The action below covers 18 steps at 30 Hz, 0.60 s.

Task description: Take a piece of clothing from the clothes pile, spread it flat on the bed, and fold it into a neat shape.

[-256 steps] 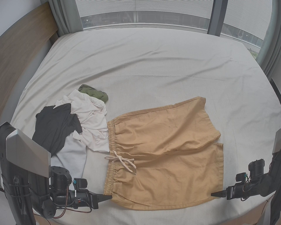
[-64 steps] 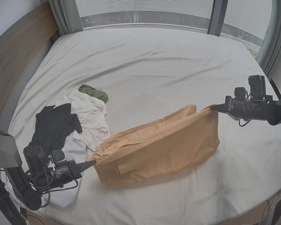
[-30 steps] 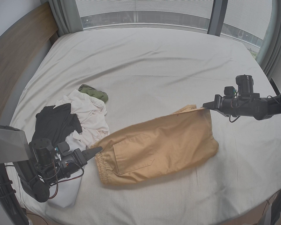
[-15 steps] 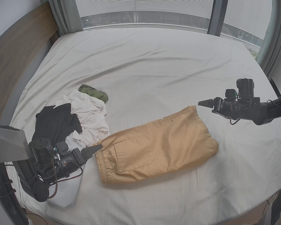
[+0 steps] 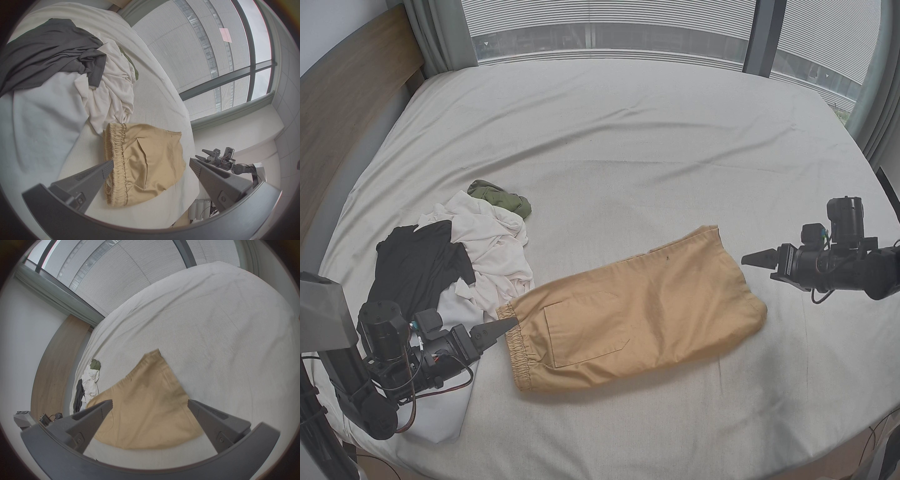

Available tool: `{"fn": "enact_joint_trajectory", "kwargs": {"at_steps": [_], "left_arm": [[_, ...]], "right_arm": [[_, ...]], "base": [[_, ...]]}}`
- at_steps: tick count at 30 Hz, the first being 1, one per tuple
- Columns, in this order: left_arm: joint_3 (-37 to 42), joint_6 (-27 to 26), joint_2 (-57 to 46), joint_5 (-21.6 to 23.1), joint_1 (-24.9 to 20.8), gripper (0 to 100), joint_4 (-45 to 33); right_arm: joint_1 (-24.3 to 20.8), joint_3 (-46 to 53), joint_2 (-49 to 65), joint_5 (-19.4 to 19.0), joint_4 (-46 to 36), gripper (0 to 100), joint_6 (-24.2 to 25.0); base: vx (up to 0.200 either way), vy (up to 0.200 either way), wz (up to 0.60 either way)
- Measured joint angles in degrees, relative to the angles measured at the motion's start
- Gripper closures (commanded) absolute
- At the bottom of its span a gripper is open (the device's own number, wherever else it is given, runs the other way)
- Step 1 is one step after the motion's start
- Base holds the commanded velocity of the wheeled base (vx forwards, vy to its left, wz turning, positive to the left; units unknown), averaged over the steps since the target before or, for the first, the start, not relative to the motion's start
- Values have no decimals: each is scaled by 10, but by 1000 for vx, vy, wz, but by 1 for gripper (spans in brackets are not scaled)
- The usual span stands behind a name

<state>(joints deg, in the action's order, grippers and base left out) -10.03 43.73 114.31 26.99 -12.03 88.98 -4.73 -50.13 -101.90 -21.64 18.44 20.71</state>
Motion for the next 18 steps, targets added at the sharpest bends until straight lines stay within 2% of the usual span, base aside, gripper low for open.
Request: {"fn": "enact_joint_trajectory", "kwargs": {"at_steps": [8,15,18], "left_arm": [[24,-26,-10,0,-29,0,0],[34,-58,-12,-2,-38,0,0],[36,-91,-13,-4,-38,0,0]], "right_arm": [[8,110,21,-4,75,0,-2],[11,147,14,-6,78,0,-1],[11,153,4,-6,79,0,0]], "base": [[0,0,0],[0,0,0],[0,0,0]]}}
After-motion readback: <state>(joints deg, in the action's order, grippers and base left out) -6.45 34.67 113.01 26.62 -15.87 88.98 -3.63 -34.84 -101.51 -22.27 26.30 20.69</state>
